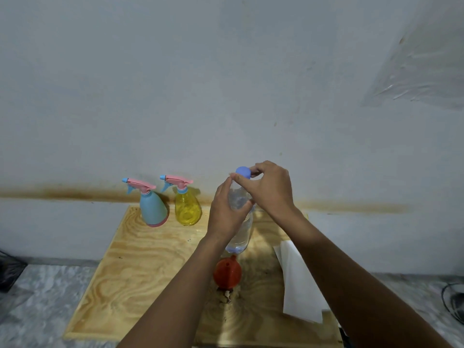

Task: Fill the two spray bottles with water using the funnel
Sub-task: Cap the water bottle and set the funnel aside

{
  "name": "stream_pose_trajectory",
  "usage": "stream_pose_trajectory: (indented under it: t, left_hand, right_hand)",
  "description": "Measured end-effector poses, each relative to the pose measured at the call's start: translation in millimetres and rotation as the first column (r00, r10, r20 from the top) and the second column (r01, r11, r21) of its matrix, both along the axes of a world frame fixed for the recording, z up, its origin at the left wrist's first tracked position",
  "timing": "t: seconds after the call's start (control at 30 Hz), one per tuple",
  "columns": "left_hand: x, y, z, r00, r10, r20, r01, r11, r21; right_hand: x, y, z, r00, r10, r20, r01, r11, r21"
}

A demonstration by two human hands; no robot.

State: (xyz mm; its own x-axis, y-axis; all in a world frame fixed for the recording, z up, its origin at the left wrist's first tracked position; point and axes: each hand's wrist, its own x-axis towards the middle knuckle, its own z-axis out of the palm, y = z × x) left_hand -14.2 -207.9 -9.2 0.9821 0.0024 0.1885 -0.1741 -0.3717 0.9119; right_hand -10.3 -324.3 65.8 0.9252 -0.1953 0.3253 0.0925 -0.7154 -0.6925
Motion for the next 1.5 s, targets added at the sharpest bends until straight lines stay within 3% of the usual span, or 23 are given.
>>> stream_pose_trajectory:
  t: [0.2, 0.33, 0.5, 0.8, 1.07, 1.5]
  left_hand:
    - [1, 1, 0, 0.999, -0.034, 0.020, 0.035, 0.999, -0.017]
    - [3, 10, 2, 0.994, -0.107, -0.015, 0.107, 0.994, -0.006]
    - [-18, 45, -18, 0.971, -0.071, -0.227, 0.070, 0.997, -0.014]
    - [-69, 56, -114, 0.838, -0.013, -0.546, 0.169, 0.957, 0.236]
    - [-74, 38, -140, 0.887, 0.094, -0.452, 0.121, 0.898, 0.424]
    - [-46, 76, -132, 0.913, 0.235, -0.333, -0.083, 0.907, 0.412]
  right_hand:
    - [-4, 11, -4, 0.997, -0.055, -0.062, 0.056, 0.998, 0.028]
    - [-8, 0, -14, 0.986, 0.125, -0.113, -0.096, 0.968, 0.233]
    - [-25, -13, -48, 0.971, 0.202, -0.131, -0.148, 0.930, 0.338]
    - [-33, -9, -96, 0.971, 0.192, -0.146, -0.133, 0.931, 0.339]
    - [-22, -1, -100, 0.979, 0.173, -0.106, -0.128, 0.933, 0.336]
    - [-8, -2, -109, 0.980, 0.168, -0.108, -0.116, 0.919, 0.377]
